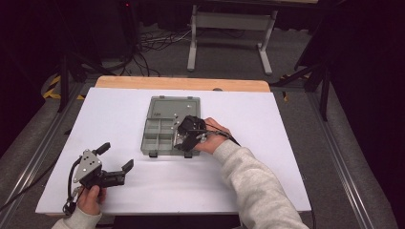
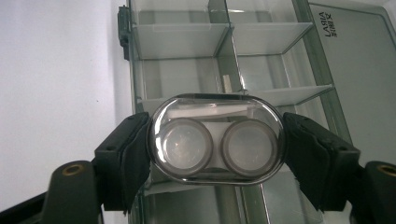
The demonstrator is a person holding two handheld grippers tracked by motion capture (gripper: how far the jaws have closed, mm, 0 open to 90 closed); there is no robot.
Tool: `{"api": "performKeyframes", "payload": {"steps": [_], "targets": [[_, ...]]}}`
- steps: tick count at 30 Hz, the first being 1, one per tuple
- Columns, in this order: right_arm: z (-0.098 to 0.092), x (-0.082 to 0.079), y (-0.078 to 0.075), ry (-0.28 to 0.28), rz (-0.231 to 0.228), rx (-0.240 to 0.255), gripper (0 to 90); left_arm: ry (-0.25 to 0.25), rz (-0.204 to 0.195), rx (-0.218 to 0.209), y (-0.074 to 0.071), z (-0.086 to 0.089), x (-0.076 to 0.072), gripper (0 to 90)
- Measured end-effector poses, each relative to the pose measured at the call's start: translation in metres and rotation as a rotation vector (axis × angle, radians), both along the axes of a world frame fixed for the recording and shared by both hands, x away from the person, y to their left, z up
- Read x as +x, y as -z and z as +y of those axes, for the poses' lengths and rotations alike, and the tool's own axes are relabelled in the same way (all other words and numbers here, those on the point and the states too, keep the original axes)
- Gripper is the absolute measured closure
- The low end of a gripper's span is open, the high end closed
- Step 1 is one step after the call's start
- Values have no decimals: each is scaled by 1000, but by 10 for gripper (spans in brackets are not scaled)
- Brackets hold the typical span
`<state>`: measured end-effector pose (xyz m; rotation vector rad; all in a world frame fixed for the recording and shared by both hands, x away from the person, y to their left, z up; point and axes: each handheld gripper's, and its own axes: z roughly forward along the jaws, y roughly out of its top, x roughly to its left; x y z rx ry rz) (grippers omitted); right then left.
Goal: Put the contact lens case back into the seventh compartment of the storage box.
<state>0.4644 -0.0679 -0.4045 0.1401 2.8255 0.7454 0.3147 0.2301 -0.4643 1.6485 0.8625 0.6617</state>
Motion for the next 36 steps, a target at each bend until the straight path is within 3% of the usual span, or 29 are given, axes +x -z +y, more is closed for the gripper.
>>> {"api": "performKeyframes", "payload": {"steps": [19,29,36], "targets": [[0,2,2,1,11,-6,248,1,1,0,0,0,0,2],[-1,0,-2,4,9,19,207,2,0,-1,0,0,0,1],[-5,-3,-13,15,-2,67,148,0,0,0,0,0,0,1]]}}
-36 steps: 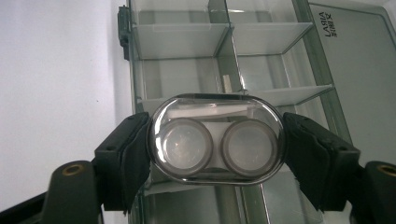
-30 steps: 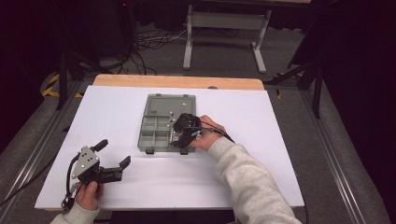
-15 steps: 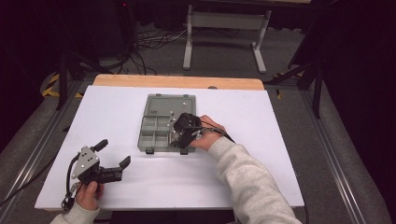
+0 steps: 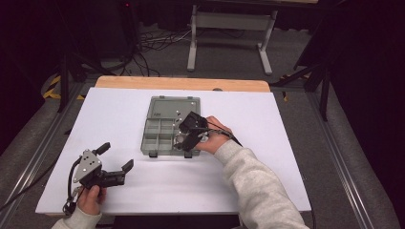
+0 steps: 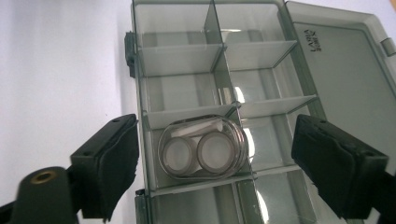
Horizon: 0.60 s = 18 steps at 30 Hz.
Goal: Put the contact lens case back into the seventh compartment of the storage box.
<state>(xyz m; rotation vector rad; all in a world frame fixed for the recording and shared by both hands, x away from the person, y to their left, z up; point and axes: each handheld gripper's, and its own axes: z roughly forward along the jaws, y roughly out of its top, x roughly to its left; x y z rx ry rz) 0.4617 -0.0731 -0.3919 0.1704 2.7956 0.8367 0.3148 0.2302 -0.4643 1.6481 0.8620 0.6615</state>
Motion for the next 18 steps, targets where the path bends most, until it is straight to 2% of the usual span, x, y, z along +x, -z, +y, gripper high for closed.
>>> {"api": "performKeyframes", "payload": {"steps": [12,18], "targets": [[-5,-6,-13,13,-26,49,43,-2,-2,-2,0,0,0,1],[-9,-12,-21,10,-38,67,30,-2,-3,-3,0,0,0,1]]}}
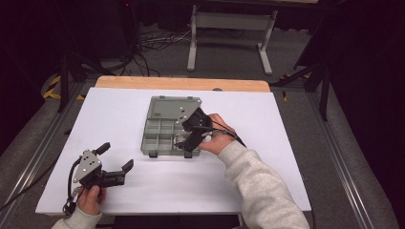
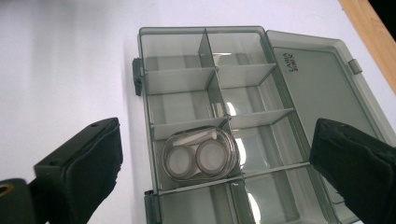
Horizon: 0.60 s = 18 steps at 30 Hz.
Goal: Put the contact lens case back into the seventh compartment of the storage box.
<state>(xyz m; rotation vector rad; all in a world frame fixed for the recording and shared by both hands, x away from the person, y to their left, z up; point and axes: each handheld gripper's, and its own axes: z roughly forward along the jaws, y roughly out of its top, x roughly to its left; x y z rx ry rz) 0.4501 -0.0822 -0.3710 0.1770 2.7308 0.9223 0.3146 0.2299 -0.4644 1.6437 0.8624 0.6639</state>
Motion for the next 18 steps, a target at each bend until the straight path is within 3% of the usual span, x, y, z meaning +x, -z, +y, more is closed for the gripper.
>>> {"api": "performKeyframes", "payload": {"steps": [8,18], "targets": [[-7,-8,-10,8,-17,8,12,0,0,3,0,0,0,1],[-31,-27,-25,48,-49,91,10,-3,0,-1,0,0,0,2]]}}
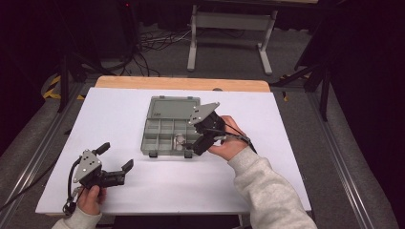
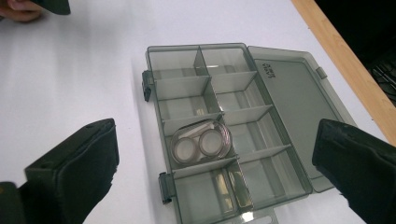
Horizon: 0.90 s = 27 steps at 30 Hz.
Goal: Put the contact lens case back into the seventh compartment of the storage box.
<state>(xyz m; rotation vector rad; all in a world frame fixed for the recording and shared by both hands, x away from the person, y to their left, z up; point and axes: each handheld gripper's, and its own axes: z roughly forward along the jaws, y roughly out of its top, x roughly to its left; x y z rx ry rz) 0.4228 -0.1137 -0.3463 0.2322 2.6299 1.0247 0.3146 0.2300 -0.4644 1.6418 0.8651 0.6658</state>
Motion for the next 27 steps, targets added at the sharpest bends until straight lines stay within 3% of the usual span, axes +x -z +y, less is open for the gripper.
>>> {"api": "performKeyframes", "payload": {"steps": [6,14,27], "targets": [[-14,-14,-8,20,-7,81,10,-2,0,0,0,0,0,2],[-29,-30,-12,40,-26,129,11,-3,3,0,0,0,0,1],[-72,-51,5,144,-37,264,6,-6,1,0,0,0,0,2]]}}
